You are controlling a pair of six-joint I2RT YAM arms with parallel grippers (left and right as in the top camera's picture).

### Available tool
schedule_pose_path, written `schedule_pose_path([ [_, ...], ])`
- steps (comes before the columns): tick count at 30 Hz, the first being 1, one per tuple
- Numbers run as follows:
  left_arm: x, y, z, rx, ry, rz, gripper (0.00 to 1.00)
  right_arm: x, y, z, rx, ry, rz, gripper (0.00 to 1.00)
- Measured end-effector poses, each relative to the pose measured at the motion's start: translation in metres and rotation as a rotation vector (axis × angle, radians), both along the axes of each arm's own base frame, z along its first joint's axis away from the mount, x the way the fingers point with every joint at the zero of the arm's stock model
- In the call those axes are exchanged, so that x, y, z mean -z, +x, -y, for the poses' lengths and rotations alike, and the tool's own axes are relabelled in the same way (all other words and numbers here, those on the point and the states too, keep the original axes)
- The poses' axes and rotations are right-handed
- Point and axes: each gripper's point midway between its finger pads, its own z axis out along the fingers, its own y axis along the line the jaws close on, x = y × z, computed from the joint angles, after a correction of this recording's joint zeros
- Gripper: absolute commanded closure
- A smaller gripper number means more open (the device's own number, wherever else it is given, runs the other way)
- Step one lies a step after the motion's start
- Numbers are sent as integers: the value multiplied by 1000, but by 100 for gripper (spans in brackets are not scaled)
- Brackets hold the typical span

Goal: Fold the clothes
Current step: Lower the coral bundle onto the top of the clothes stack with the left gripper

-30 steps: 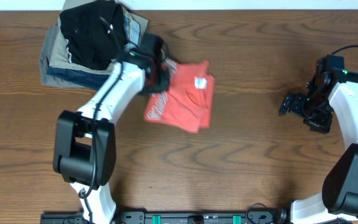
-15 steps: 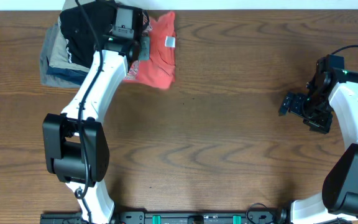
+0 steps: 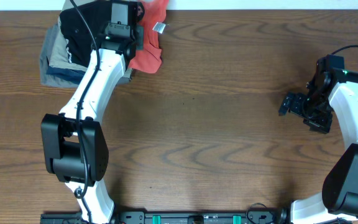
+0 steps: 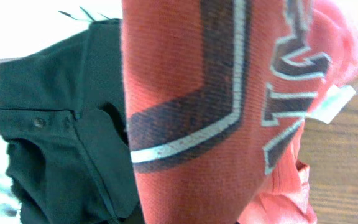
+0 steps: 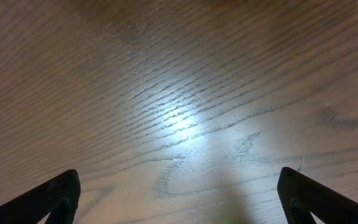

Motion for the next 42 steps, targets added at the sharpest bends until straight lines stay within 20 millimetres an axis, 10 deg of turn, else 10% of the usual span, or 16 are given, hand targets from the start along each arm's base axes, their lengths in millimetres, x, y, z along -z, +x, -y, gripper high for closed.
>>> schedule_pose_path([
  [16,-36,22,-18,-129,-3,183,93,0,0,0,0,0,0,1],
  [29,-35,24,-75,-317,-102,226,93,0,0,0,0,0,0,1],
  [42,16,52,-120,-402,-103,245,89,0,0,0,0,0,0,1],
])
